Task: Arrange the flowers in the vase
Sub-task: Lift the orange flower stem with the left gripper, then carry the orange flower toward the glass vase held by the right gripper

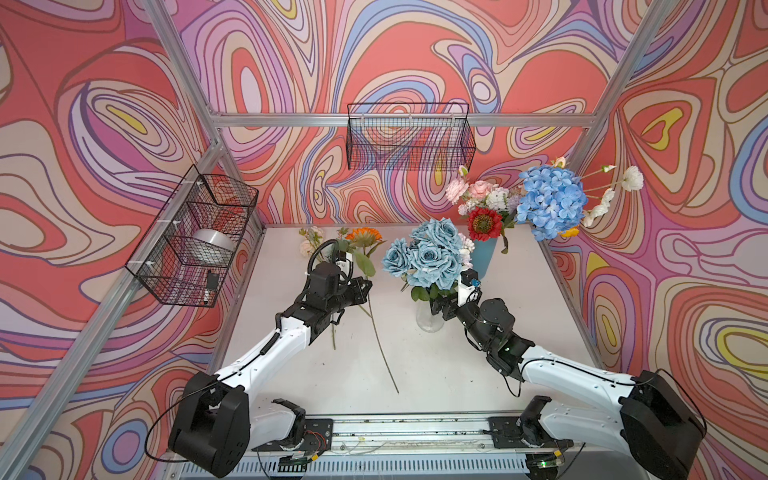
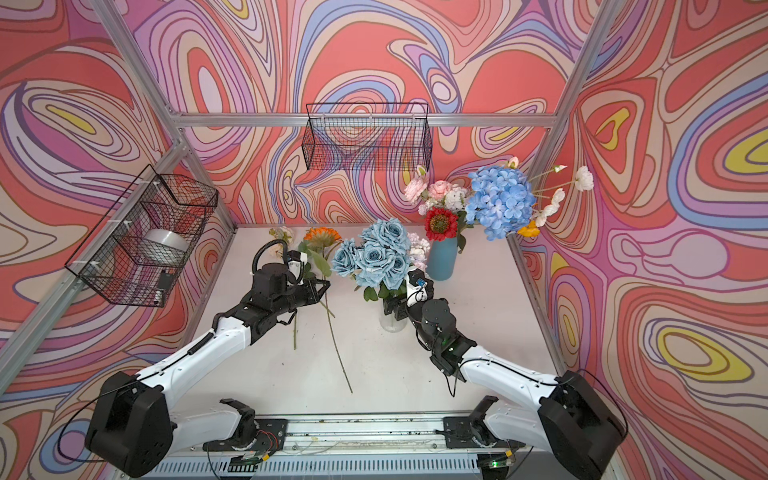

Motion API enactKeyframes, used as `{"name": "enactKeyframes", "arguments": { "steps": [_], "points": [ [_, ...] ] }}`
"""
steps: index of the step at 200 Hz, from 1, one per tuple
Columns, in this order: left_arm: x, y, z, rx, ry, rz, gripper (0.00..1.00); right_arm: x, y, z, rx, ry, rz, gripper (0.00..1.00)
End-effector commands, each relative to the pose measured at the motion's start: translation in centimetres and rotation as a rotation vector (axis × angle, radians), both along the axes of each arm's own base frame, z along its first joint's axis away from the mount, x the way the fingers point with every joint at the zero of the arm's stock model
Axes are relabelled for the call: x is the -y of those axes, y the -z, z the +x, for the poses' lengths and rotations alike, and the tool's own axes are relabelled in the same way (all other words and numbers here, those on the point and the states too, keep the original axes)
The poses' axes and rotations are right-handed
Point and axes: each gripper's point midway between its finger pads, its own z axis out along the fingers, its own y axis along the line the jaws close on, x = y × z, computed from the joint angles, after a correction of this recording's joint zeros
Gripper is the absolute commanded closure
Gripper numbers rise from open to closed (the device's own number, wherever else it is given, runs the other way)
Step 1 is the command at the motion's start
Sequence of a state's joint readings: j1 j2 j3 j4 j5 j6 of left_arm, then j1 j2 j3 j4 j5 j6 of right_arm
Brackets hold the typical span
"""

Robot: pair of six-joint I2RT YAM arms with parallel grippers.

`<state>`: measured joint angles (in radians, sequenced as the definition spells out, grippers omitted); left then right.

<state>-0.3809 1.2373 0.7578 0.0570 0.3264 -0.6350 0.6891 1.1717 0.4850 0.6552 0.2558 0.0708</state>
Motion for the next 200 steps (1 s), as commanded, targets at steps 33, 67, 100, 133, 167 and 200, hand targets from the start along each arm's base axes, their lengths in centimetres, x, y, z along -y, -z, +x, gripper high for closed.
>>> {"name": "enactKeyframes", "arguments": {
  "steps": [33, 67, 100, 133, 167, 200],
  "points": [
    [0.1, -2.4, -1.0, 0.058, 0.007, -0.053, 1.00, 0.5, -1.5, 0.1, 0.094, 0.034, 0.079, 0.22],
    [0.0, -5.2, -1.6, 0.134, 0.002, -0.089, 1.00, 0.7, -1.5, -0.5, 0.118, 0.020, 0.091, 0.53],
    [-0.8, -11.5, -2.5, 0.333, -0.028, -0.147, 1.00, 0.9, -1.9, -1.0, 0.120, 0.009, 0.143, 0.71],
    [-2.9, -18.1, -3.6, 0.597, -0.124, -0.225, 1.00, 0.5, -2.0, -1.1, 0.096, -0.017, 0.182, 0.84],
    [-5.6, -22.4, -3.7, 0.774, -0.275, -0.275, 1.00, 0.3, -2.1, -1.4, 0.094, -0.041, 0.207, 0.96],
    [-6.2, -24.2, -2.2, 0.832, -0.342, -0.288, 1.00, 0.3, -2.1, -1.6, 0.102, -0.047, 0.188, 0.99]
  ]
}}
